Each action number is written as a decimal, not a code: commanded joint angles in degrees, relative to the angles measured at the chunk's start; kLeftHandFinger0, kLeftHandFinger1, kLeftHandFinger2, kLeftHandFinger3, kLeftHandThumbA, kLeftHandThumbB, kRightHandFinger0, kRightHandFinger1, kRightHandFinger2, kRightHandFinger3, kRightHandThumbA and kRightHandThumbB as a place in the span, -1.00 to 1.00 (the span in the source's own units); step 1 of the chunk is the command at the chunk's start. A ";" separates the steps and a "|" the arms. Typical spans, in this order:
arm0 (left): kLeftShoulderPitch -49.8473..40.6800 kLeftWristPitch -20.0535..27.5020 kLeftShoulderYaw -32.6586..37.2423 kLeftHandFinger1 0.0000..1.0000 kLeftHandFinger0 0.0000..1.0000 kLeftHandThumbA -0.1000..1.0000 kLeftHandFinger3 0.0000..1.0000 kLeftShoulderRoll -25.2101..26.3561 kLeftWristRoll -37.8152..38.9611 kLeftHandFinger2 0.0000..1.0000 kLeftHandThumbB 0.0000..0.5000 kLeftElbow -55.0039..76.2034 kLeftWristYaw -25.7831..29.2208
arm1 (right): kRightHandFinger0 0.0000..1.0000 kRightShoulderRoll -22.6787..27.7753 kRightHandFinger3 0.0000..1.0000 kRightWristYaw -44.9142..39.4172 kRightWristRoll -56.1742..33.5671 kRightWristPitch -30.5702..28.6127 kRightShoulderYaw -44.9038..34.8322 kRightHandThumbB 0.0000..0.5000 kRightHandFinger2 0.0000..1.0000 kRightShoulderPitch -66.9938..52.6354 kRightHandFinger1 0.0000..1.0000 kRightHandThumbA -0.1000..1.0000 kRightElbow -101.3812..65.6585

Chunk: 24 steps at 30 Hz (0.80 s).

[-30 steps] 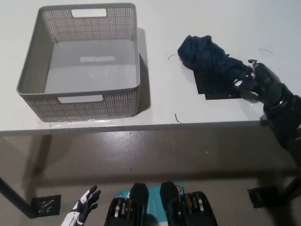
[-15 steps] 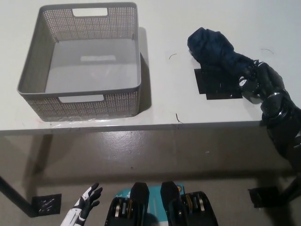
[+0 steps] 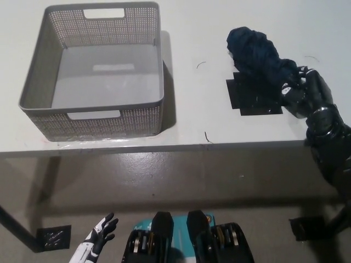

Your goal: Use the right hand to pick up a umbrella on the right side and place it into a container on the lft side

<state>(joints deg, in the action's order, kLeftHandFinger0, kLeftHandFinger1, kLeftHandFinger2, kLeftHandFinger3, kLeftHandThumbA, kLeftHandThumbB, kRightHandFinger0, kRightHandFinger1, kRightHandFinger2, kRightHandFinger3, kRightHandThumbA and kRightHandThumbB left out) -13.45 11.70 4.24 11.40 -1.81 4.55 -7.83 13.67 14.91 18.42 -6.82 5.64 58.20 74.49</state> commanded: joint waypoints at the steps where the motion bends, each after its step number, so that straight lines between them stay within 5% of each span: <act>1: -0.41 0.65 -0.39 1.00 1.00 1.00 1.00 0.82 -0.08 1.00 -0.95 0.94 -0.48 | -1.00 -1.08 0.56 -1.14 -3.19 -2.06 -1.43 -0.42 0.62 4.04 -0.02 -1.00 -7.81; 5: -0.53 1.37 -0.31 1.00 1.00 1.00 1.00 0.92 -0.25 1.00 -1.00 0.21 -0.44 | -1.00 -1.27 0.37 -2.91 -3.27 -0.12 -1.64 -0.46 0.37 3.81 -0.40 -1.00 -16.40; 7: -0.57 1.55 -0.34 1.00 1.00 1.00 1.00 0.99 -0.25 1.00 -1.00 -0.11 -0.44 | -1.00 -1.55 0.43 -3.14 -2.81 1.36 -1.43 -0.43 0.37 3.71 -0.43 -1.00 -19.46; 10: -1.16 1.52 -0.32 1.00 1.00 1.00 1.00 0.90 -0.10 1.00 -1.00 -0.30 -0.42 | -1.00 -1.97 0.58 -4.40 -2.01 3.05 -0.69 -0.44 0.45 2.90 -0.37 -1.00 -25.06; 18: -2.79 2.38 -0.34 1.00 1.00 1.00 1.00 0.83 -0.09 1.00 -1.00 -0.73 -0.31 | -1.00 -4.76 0.58 -5.74 -1.87 5.67 -0.09 -0.41 0.48 2.40 -0.31 -1.00 -31.66; 22: -3.47 2.04 -0.27 1.00 1.00 1.00 1.00 0.55 -0.11 1.00 -1.00 -0.49 -0.17 | -1.00 -7.63 0.93 -7.73 -2.55 9.53 0.38 -0.57 0.62 3.70 -0.08 -1.00 -34.92; 24: -3.79 1.95 -0.24 1.00 1.00 1.00 1.00 0.36 -0.63 1.00 -0.98 -0.52 0.15 | -1.00 -9.10 0.87 -8.55 -2.25 10.79 1.07 -0.52 0.64 4.35 -0.06 -1.00 -36.03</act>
<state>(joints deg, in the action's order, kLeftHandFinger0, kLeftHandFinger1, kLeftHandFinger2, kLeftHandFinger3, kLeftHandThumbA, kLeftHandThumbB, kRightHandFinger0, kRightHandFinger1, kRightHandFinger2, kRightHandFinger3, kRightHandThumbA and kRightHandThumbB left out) -16.22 11.91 4.26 11.51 -1.85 3.39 -7.79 6.84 8.59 17.05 1.39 5.89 57.48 43.60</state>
